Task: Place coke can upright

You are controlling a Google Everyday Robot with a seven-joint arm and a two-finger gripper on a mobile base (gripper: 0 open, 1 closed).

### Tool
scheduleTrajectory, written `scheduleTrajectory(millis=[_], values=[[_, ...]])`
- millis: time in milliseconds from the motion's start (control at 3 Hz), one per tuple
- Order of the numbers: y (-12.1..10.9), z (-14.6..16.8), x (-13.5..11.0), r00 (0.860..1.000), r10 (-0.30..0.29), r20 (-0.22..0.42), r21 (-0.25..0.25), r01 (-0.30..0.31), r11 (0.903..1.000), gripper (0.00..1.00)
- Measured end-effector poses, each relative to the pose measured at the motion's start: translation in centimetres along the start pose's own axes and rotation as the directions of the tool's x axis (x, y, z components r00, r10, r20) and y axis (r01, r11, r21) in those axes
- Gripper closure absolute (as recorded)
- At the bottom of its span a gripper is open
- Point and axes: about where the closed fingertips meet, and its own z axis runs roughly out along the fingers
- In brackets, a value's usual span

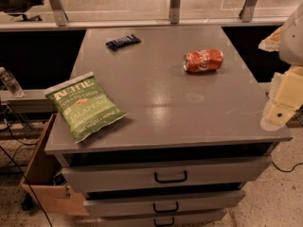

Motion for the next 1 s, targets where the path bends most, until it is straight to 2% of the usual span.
scheduleTrajectory(millis=[333, 667, 1000], values=[[-0.7, 0.3, -0.2, 1.000, 0.001, 0.014, 0.010, -0.001, 1.0000, 0.00], [-4.5, 2.7, -1.0, 0.998, -0.005, 0.064, 0.027, 0.003, 0.9996, 0.00], [-9.3, 5.7, -2.1, 0.992, 0.003, 0.125, 0.037, -0.008, 0.9993, 0.00]])
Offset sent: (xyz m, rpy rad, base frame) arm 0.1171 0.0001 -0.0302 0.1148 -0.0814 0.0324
